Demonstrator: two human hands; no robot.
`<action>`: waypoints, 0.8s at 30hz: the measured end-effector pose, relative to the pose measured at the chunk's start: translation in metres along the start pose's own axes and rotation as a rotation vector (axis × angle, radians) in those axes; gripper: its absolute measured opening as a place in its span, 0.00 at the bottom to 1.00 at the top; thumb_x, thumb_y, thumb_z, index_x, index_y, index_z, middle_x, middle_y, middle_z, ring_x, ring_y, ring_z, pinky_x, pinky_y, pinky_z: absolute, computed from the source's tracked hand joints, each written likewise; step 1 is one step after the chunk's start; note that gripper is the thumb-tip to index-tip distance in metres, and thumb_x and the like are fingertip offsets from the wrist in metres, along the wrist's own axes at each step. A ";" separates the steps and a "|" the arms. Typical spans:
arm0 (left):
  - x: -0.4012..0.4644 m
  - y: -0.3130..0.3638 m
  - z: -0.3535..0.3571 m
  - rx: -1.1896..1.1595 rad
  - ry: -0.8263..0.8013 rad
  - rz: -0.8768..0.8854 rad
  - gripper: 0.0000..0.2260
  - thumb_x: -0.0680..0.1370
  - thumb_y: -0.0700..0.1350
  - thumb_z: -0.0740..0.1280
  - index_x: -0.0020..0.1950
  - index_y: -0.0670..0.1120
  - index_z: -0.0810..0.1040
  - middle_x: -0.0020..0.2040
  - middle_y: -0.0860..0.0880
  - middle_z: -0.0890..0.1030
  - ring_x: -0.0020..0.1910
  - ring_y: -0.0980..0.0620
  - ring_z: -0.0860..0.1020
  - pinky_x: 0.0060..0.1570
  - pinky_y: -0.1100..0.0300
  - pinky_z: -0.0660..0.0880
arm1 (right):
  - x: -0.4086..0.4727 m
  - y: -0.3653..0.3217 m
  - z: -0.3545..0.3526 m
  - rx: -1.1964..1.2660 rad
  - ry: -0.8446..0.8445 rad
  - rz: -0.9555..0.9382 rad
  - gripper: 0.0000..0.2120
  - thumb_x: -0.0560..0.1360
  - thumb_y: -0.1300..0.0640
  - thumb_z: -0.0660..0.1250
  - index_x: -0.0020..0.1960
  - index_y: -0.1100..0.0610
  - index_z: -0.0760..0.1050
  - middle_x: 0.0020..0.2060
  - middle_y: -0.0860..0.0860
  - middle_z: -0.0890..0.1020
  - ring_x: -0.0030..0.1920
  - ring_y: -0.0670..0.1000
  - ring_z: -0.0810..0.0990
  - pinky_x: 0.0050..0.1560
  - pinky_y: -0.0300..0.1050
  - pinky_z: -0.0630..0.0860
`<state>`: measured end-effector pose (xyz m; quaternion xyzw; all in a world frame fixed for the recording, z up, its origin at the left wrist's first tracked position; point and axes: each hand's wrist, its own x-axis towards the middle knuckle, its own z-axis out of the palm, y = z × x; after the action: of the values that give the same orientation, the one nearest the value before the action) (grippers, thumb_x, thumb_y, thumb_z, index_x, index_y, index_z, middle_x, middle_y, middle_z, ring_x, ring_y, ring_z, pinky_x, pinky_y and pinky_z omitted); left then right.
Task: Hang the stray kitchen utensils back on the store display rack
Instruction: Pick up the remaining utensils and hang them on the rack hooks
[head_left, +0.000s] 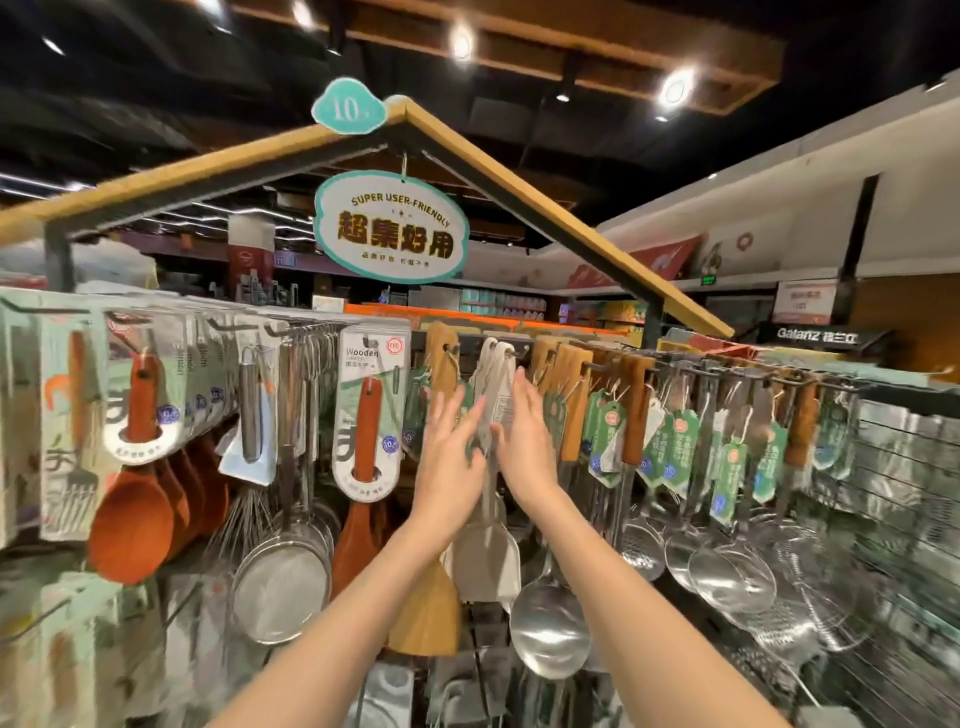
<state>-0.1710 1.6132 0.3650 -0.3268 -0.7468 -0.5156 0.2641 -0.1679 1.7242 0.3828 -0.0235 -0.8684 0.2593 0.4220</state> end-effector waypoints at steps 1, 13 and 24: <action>0.001 0.000 0.003 0.024 -0.009 0.011 0.29 0.77 0.32 0.59 0.74 0.54 0.60 0.77 0.55 0.52 0.75 0.59 0.42 0.76 0.52 0.45 | 0.003 0.000 0.001 0.006 -0.013 -0.003 0.34 0.79 0.64 0.59 0.77 0.51 0.45 0.76 0.48 0.52 0.64 0.56 0.72 0.57 0.53 0.73; -0.018 -0.014 0.016 0.136 0.013 0.015 0.27 0.76 0.32 0.59 0.73 0.49 0.64 0.75 0.52 0.59 0.76 0.54 0.49 0.75 0.57 0.46 | -0.002 0.004 -0.019 0.111 -0.074 -0.065 0.28 0.79 0.64 0.59 0.76 0.57 0.54 0.75 0.51 0.58 0.73 0.46 0.59 0.65 0.32 0.55; -0.108 -0.023 0.090 -0.266 -0.380 -0.436 0.26 0.77 0.32 0.60 0.74 0.43 0.61 0.73 0.47 0.65 0.71 0.49 0.65 0.72 0.52 0.61 | -0.109 0.090 -0.022 0.123 -0.107 0.218 0.27 0.76 0.62 0.66 0.71 0.61 0.61 0.65 0.54 0.67 0.65 0.52 0.68 0.68 0.45 0.65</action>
<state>-0.1240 1.6688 0.2431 -0.2811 -0.7613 -0.5828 -0.0419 -0.0974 1.7829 0.2733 -0.0777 -0.8645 0.3571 0.3450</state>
